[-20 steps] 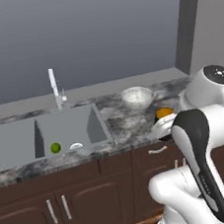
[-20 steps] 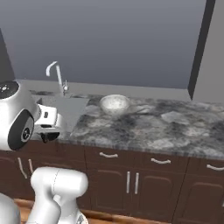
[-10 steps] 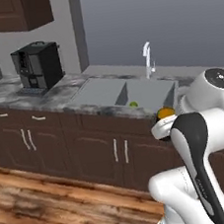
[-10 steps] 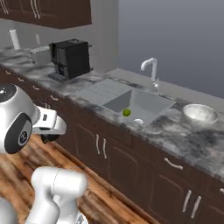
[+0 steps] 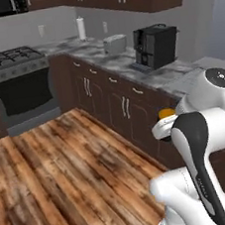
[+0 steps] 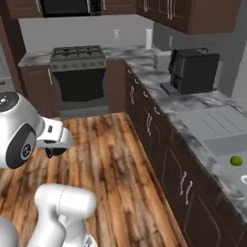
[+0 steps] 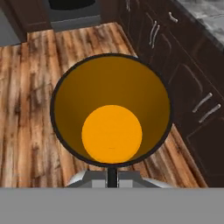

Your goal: Clear the mugs and bowl far away from the sink.

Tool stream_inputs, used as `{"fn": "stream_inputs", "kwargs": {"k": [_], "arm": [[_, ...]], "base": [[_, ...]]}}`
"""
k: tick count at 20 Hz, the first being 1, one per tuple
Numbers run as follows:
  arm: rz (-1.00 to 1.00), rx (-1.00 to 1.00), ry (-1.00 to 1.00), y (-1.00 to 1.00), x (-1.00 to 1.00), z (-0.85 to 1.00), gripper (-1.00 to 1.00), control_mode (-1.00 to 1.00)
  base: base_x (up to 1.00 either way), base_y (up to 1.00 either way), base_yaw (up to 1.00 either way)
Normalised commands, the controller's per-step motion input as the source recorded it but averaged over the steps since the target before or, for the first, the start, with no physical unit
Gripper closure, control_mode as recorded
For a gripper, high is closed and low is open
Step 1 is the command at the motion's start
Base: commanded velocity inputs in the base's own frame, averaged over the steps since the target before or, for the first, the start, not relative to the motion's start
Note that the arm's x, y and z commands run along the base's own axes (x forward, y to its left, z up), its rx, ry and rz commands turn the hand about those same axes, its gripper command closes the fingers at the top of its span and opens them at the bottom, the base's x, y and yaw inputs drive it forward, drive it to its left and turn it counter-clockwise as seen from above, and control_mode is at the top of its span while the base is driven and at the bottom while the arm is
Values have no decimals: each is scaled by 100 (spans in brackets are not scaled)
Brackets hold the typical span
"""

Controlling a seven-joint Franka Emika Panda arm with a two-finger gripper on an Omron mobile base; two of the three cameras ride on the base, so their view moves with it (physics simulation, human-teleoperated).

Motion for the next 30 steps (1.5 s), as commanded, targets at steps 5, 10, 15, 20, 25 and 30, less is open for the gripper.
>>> {"fn": "stream_inputs", "kwargs": {"k": [5, 10, 15, 20, 25, 30], "arm": [[0, 0, 0, 0, 0, 0, 100, 100], [0, 0, 0, 0, 0, 0, 100, 100], [0, 0, 0, 0, 0, 0, 100, 100], [0, 0, 0, 0, 0, 0, 100, 100], [0, 0, 0, 0, 0, 0, 100, 100], [0, 0, 0, 0, 0, 0, 100, 100]], "base": [[0, 0, 93], [0, 0, 93], [2, 0, 92], [12, 0, 90], [37, 0, 82], [60, 3, 73]]}}
